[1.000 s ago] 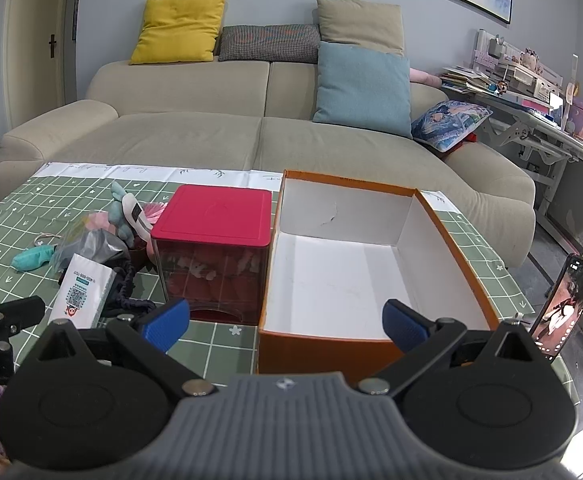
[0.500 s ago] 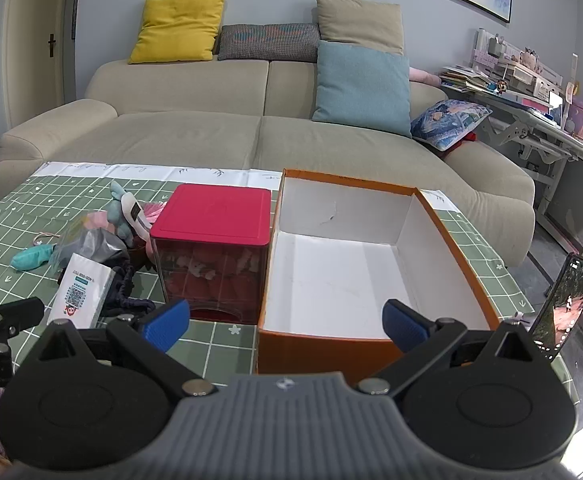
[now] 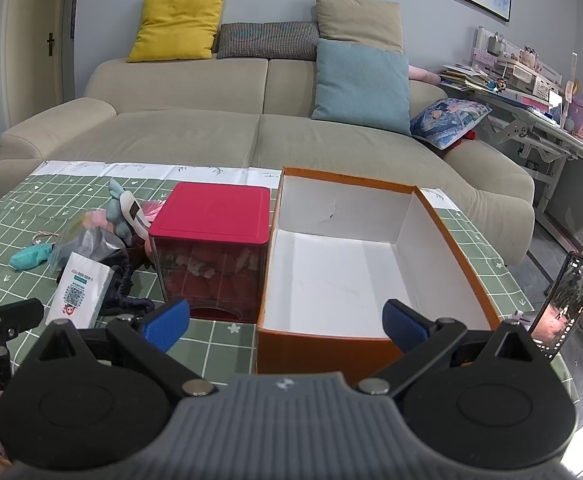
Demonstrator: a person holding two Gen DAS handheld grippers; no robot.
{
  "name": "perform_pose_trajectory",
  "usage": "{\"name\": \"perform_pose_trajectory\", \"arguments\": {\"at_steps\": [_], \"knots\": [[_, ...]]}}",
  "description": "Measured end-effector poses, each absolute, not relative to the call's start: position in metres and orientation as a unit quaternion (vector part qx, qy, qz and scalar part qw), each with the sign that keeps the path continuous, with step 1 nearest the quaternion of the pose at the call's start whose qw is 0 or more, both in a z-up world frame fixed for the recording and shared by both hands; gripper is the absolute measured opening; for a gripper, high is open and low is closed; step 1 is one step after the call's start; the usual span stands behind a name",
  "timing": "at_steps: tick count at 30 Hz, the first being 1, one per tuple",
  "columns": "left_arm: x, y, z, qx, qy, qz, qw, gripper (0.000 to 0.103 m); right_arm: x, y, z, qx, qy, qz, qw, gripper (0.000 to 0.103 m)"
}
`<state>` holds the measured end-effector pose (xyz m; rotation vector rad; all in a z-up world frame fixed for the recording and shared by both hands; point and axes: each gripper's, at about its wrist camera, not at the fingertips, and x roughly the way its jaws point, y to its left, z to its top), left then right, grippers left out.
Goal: Organize soft objects
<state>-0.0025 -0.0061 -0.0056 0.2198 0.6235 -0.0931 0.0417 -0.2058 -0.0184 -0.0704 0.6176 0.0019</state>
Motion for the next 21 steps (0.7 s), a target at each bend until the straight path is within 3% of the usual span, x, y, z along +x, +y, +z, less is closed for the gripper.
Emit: {"name": "perform_pose_trajectory", "arguments": {"at_steps": [21], "knots": [[-0.0012,-0.0085,-0.004,0.117,0.31,-0.052,0.942,0.103,0.0429,-0.2071,-0.0195,-0.029,0.307,0.0,0.951,0.101]]}}
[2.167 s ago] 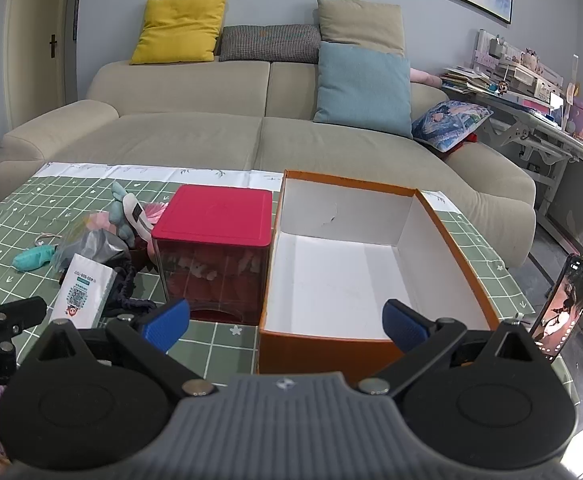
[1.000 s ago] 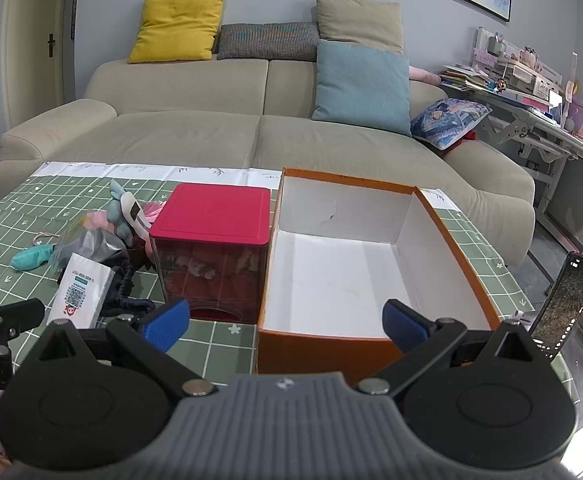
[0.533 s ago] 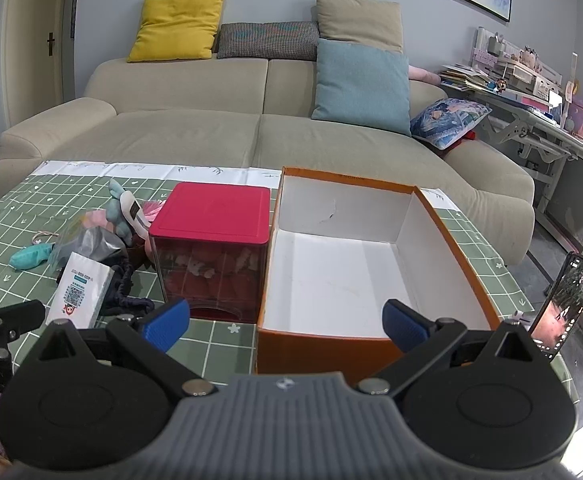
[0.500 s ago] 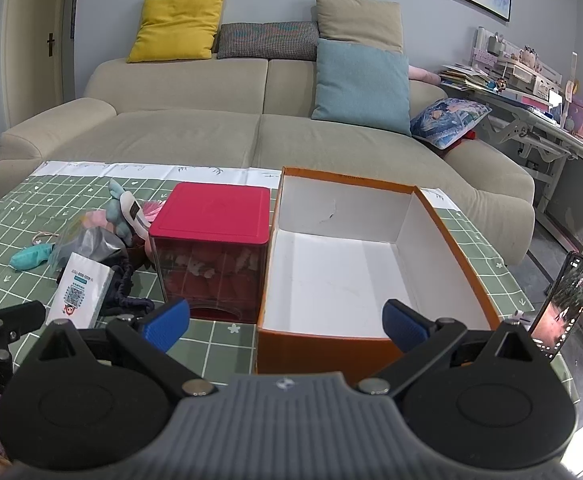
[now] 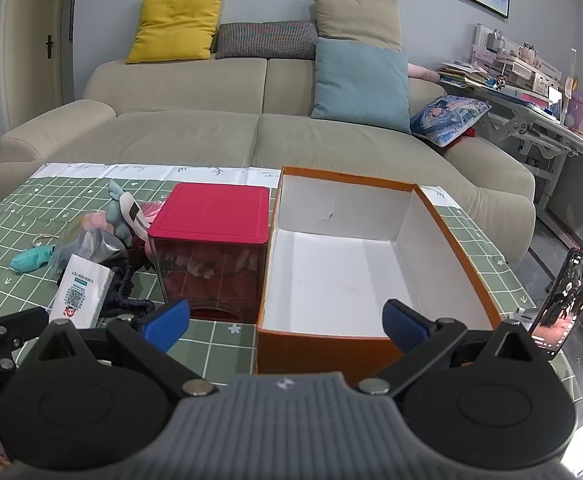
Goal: Organize soft objects
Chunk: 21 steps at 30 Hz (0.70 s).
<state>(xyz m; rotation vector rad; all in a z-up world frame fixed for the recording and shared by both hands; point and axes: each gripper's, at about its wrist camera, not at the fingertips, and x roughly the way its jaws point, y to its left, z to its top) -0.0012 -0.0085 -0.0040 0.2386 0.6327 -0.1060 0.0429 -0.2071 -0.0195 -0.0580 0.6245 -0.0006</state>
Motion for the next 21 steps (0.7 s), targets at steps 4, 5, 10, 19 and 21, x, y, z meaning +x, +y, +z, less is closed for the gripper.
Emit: {"name": "perform_pose_trajectory", "arguments": {"at_steps": [4,5,10,19,21], "knots": [[-0.0009,-0.0087,-0.0044,0.117,0.31,-0.052,0.942,0.103,0.0429,-0.2071,-0.0195,-0.029,0.307,-0.001,0.951,0.101],[-0.0009,-0.0088,-0.0044,0.117,0.31,-0.052,0.942,0.103,0.0429,-0.2071,-0.0195,-0.028,0.307,0.0,0.951,0.101],[-0.0009,-0.0088,-0.0043,0.116,0.31,-0.052,0.942,0.103,0.043,-0.2068,-0.0199,-0.028,0.308,0.0,0.951,0.101],[-0.0009,-0.0061,-0.0044,0.11,0.309,-0.052,0.943,0.103,0.0449,-0.2054,-0.0205,-0.031,0.312,-0.002,0.95,0.101],[-0.0007,-0.0051,-0.0044,0.108,0.309,-0.053,0.944,0.103,0.0447,-0.2047,-0.0201,-0.033,0.312,-0.002,0.949,0.101]]}}
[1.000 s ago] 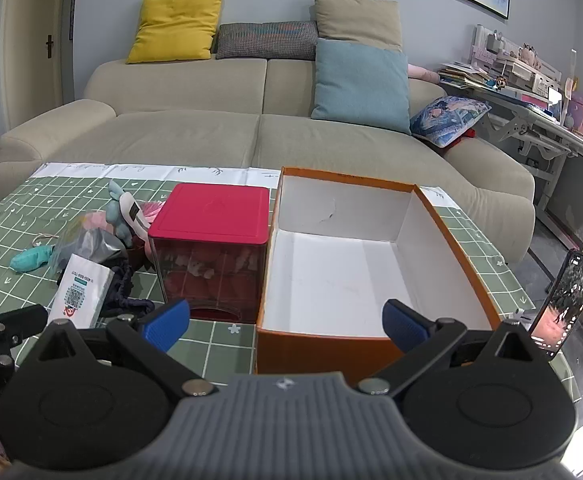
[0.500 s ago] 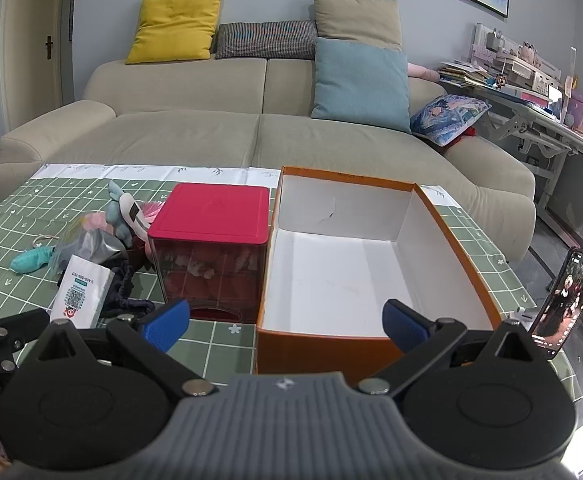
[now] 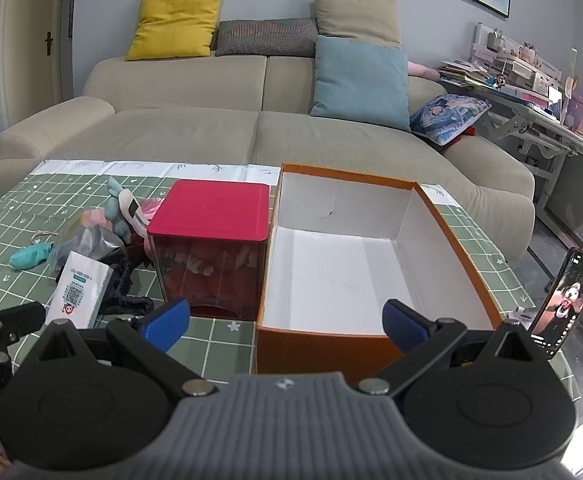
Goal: Organize soft objects
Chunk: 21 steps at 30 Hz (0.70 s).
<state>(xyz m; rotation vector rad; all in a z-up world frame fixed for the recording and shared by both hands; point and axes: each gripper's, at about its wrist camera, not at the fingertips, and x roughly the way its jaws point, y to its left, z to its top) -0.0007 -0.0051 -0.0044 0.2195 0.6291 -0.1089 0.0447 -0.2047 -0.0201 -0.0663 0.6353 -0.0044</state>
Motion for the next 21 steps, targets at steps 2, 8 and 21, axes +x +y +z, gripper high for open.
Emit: {"name": "perform_pose_trajectory", "arguments": {"at_steps": [2,8,21], "knots": [[-0.001,-0.004,-0.004,0.105,0.31,-0.056,0.943,0.103,0.044,-0.204,-0.02,-0.034,0.313,-0.003,0.949,0.101],[0.006,0.006,-0.002,0.085,0.315,-0.078,0.942,0.103,0.046,-0.201,-0.016,-0.039,0.318,0.009,0.947,0.101],[0.044,0.052,-0.007,0.016,0.357,-0.1,0.928,0.085,0.069,-0.154,-0.008,-0.069,0.296,0.145,0.942,0.088]]}}
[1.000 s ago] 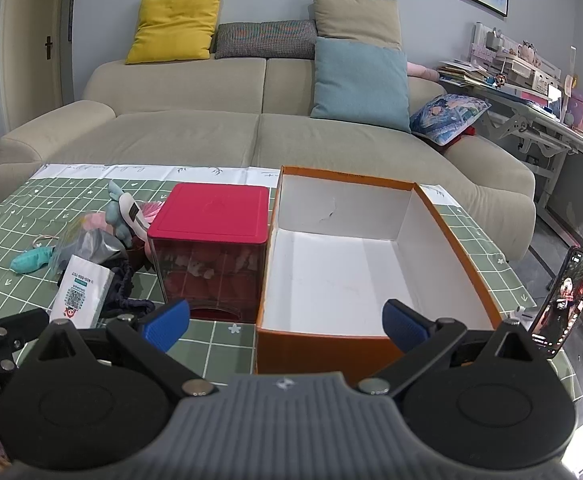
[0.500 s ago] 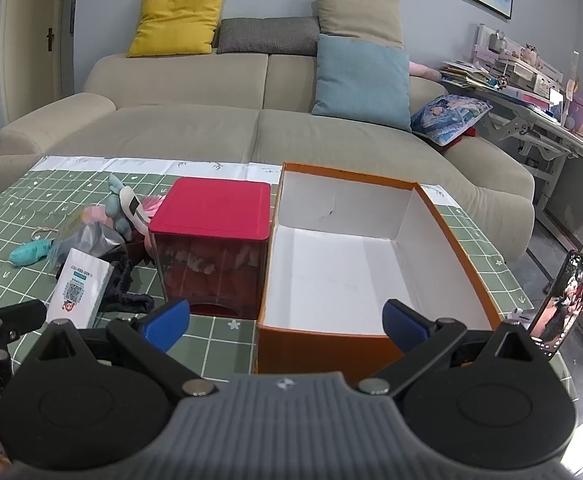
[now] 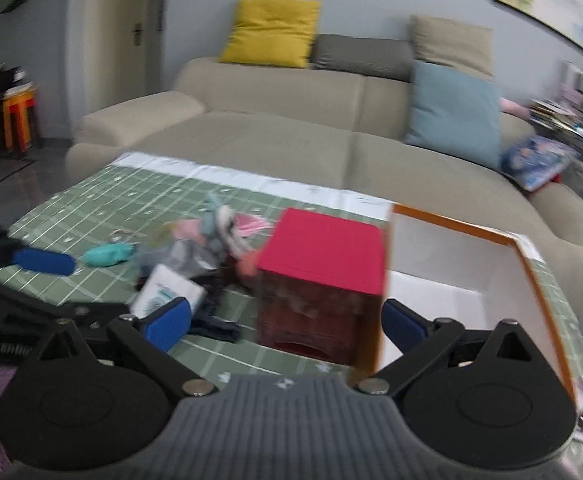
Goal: Organize soft objects
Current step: 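Grasp the white QR-code card with the left tool while the right tool grasps the navy scrunchie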
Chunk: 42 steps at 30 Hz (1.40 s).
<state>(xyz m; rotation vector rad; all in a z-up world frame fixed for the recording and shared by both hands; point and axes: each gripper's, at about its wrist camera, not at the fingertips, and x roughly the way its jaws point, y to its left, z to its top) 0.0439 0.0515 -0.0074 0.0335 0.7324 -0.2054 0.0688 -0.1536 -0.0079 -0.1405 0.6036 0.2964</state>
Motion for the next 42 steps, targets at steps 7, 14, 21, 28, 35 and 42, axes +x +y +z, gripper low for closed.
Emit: {"name": "perform_pose_trajectory", "arguments": {"at_steps": [7,14,21,28,35,42], "knots": [[0.082,0.07,-0.029,-0.022,0.386,-0.106,0.916,0.086,0.105,-0.118,-0.043,-0.101,0.349,0.195,0.911,0.044],[0.123,0.093,-0.065,-0.089,0.433,-0.105,0.891,0.089,0.137,-0.094,-0.073,-0.109,0.373,0.217,0.895,0.037],[0.146,0.106,-0.093,-0.134,0.464,-0.101,0.87,0.089,0.157,-0.074,-0.098,-0.137,0.376,0.231,0.887,0.032],[0.156,0.104,-0.111,-0.165,0.499,-0.12,0.842,0.082,0.171,-0.066,-0.117,-0.139,0.388,0.236,0.88,0.032],[0.147,0.109,-0.1,-0.177,0.479,-0.132,0.849,0.029,0.174,-0.061,-0.125,-0.14,0.39,0.24,0.878,0.03],[0.116,0.122,-0.062,-0.159,0.406,-0.089,0.895,0.012,0.17,-0.057,-0.116,-0.128,0.377,0.259,0.88,0.069]]}}
